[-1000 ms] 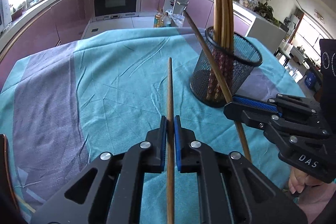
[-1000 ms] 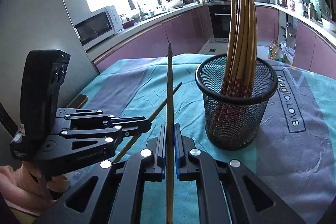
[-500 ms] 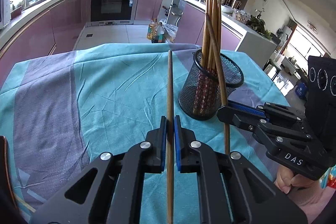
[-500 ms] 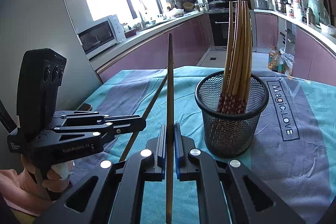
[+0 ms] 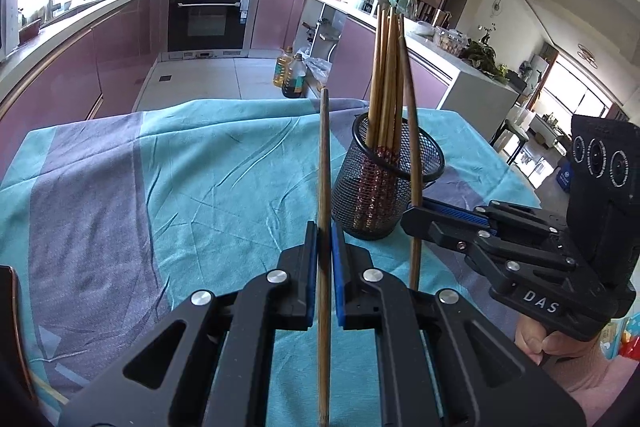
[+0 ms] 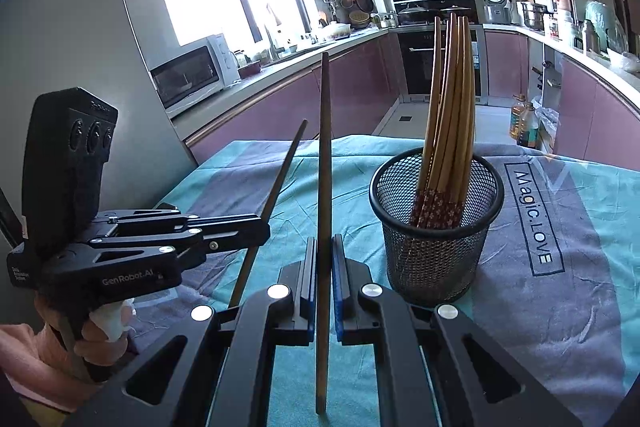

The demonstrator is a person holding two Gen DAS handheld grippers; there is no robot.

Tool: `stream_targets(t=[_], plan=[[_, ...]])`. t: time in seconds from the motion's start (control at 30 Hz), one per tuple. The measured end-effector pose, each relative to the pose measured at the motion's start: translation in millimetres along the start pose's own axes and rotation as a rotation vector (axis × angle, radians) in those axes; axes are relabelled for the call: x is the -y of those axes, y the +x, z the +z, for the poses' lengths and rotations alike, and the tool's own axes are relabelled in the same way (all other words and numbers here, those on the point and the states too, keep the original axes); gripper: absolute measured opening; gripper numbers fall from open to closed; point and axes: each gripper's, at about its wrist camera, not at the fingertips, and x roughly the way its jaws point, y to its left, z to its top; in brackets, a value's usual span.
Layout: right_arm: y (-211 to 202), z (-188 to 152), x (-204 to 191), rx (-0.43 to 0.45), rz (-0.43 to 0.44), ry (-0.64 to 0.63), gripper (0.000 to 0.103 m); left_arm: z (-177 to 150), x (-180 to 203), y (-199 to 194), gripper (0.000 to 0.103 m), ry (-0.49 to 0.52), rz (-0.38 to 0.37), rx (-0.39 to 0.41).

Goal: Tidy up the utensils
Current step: 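Lift both chopsticks upright and carry them toward the mesh holder, then lower both chopsticks into the mesh holder beside the others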

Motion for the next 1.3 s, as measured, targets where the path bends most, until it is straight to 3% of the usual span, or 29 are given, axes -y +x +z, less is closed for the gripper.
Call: stream_targets(t=[0.4, 0.87, 1.3], plan=[[20, -8, -2, -0.074, 0.015, -0.014, 0.006, -2, 8, -12, 0.008, 0.011, -0.023, 0.013], [7, -3, -12, -0.019, 0.052, -0.055, 0.006, -1, 11, -7, 0.008, 0.024, -0.049, -0.005], [3, -3, -6, -0.002, 0.023, -0.028, 0.006, -1, 10, -4, 0.008, 0.023, -0.037, -0.003]])
